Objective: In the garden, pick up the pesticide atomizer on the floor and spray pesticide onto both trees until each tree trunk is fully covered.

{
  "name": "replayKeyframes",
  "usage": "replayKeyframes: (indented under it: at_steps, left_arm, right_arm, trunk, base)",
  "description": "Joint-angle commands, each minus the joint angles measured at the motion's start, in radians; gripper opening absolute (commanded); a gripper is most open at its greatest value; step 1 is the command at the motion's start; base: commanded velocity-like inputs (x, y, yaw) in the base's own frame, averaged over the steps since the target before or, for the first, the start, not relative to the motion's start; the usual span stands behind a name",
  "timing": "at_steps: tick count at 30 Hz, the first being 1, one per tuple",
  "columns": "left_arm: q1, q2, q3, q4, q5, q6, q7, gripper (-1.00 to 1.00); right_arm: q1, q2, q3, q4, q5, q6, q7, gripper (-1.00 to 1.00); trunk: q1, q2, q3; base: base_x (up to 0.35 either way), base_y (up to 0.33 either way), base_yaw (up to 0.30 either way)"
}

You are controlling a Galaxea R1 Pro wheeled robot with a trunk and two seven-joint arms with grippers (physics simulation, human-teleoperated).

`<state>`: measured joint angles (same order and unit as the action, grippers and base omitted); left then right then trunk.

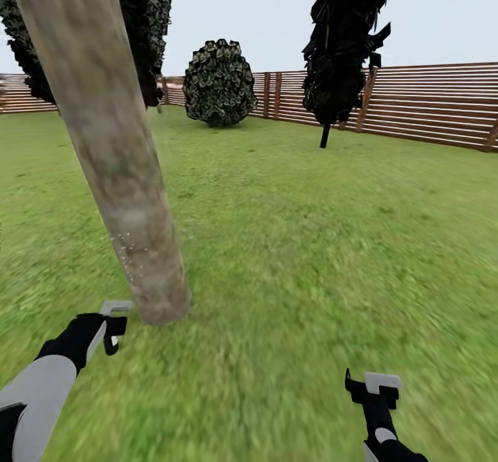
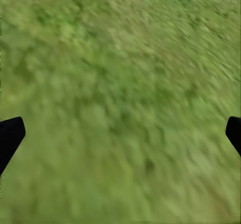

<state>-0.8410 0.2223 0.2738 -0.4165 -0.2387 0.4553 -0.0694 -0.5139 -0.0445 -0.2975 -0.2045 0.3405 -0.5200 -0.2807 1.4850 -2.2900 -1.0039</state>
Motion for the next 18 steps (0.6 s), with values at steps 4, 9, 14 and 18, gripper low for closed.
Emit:
replayKeyframes:
  at_steps: [4,9,14,18]
  left_arm:
    - [0.018,0.008,0.013,0.012,0.005,-0.118,0.018,-1.00]
    - [0.023,-0.058,0.015,0.038,0.007,-0.149,0.062,-1.00]
    - [0.025,-0.086,0.016,0.098,0.008,-0.230,0.139,-1.00]
    - [0.025,-0.082,0.015,0.135,0.009,-0.284,0.144,-1.00]
  right_arm:
    - [0.000,0.000,0.000,0.000,0.000,0.000,0.000,1.00]
    - [0.000,0.000,0.000,0.000,0.000,0.000,0.000,1.00]
    - [0.000,0.000,0.000,0.000,0.000,0.000,0.000,1.00]
    - [0.000,0.000,0.000,0.000,0.000,0.000,0.000,1.00]
  trunk:
    - [0.000,0.000,0.000]
    - [0.000,0.000,0.000]
    - [0.000,0.000,0.000]
    - [0.000,0.000,0.000]
  base:
    - [0.212,-0.140,0.257]
    - [0.029,-0.018,0.274]
    - [0.001,-0.009,0.077]
    - [0.061,-0.203,0.003]
